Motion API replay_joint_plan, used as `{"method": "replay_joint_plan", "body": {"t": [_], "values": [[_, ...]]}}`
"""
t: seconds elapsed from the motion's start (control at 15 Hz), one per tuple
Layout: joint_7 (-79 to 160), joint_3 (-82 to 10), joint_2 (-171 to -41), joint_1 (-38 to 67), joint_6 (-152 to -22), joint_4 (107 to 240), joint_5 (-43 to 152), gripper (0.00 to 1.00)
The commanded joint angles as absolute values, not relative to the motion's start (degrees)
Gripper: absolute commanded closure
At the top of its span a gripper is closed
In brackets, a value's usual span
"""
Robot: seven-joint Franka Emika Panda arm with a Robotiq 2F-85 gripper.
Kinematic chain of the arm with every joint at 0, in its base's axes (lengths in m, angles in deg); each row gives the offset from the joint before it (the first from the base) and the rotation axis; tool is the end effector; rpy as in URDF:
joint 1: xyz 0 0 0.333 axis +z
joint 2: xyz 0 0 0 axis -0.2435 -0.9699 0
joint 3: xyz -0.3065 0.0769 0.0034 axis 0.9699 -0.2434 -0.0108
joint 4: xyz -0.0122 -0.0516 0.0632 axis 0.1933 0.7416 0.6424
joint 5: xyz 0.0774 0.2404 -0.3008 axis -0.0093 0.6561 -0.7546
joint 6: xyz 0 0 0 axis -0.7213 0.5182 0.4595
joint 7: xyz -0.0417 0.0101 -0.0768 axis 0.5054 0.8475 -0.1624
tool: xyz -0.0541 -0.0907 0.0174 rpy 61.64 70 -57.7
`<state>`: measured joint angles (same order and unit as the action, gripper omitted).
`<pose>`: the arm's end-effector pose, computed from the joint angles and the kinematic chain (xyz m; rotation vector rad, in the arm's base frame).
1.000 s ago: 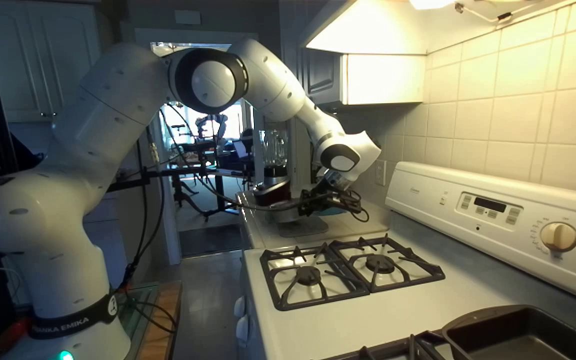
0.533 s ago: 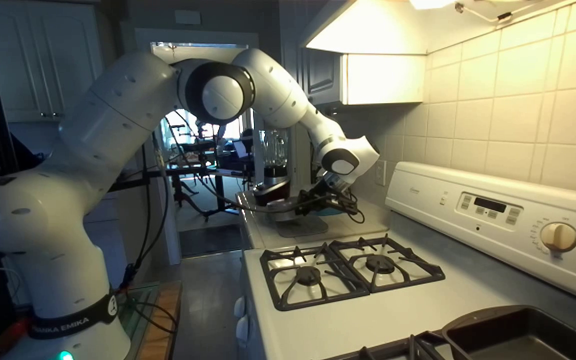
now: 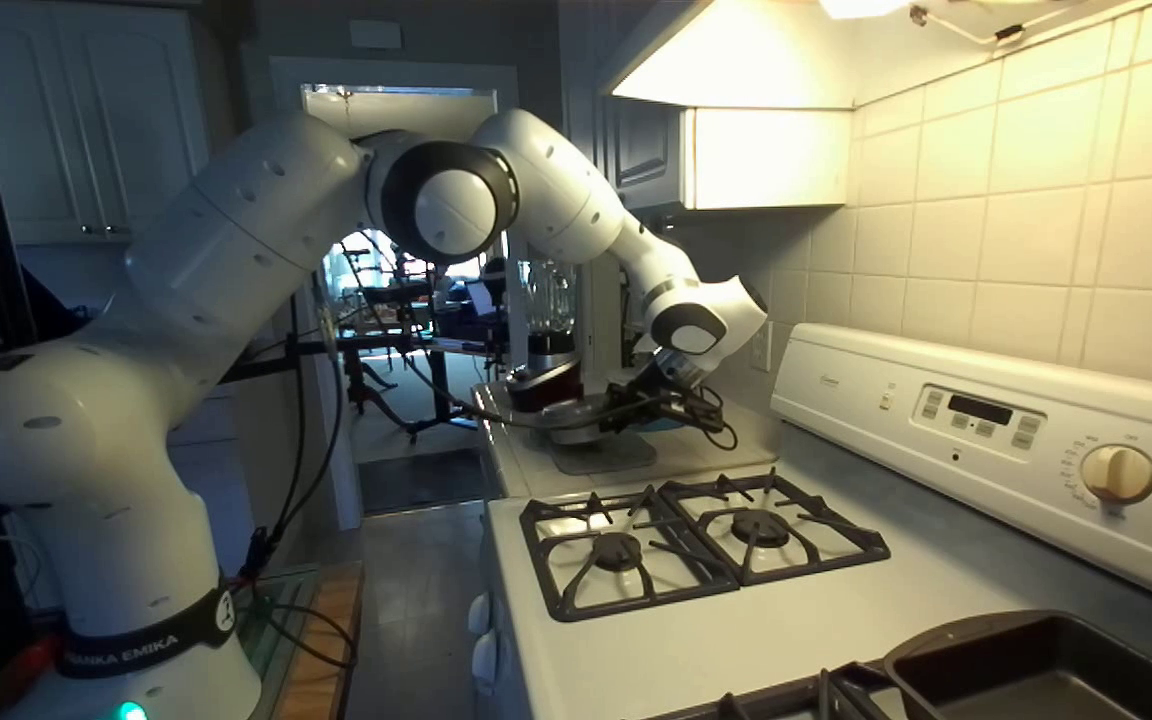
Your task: Pick up the pot from the stove and put it on the counter
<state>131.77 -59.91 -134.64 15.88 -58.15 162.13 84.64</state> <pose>0.6489 0.2497 0.2429 -1.6505 -1.7211 -0.1236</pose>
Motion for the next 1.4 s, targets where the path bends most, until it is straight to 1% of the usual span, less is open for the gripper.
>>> {"method": "replay_joint_plan", "body": {"t": [0.0,0.2,0.27,0.33,0.4,0.47,0.53,0.93,1.0,1.33], "values": [[132.04,-60.05,-136.59,16.06,-57.67,159.06,85.74,0.94],[131.96,-60.07,-137.21,16.1,-58.0,158.52,85.59,0.94],[131.88,-60.04,-137.3,16.1,-58.1,158.41,85.54,0.79],[131.76,-60.0,-137.38,16.12,-58.15,158.29,85.47,0.52],[131.73,-59.96,-137.38,16.14,-58.32,158.28,85.4,0.53],[131.63,-59.96,-137.32,16.09,-58.5,158.29,85.46,0.52],[131.76,-59.96,-137.16,15.99,-58.7,158.25,85.47,0.46],[132.56,-60.0,-134.9,15.4,-61.33,158.45,85.76,0.04],[132.75,-59.89,-133.72,15.39,-62.8,159.31,85.51,0.0],[133.02,-58.91,-129.05,15.92,-68.18,162.66,83.32,0.0]]}}
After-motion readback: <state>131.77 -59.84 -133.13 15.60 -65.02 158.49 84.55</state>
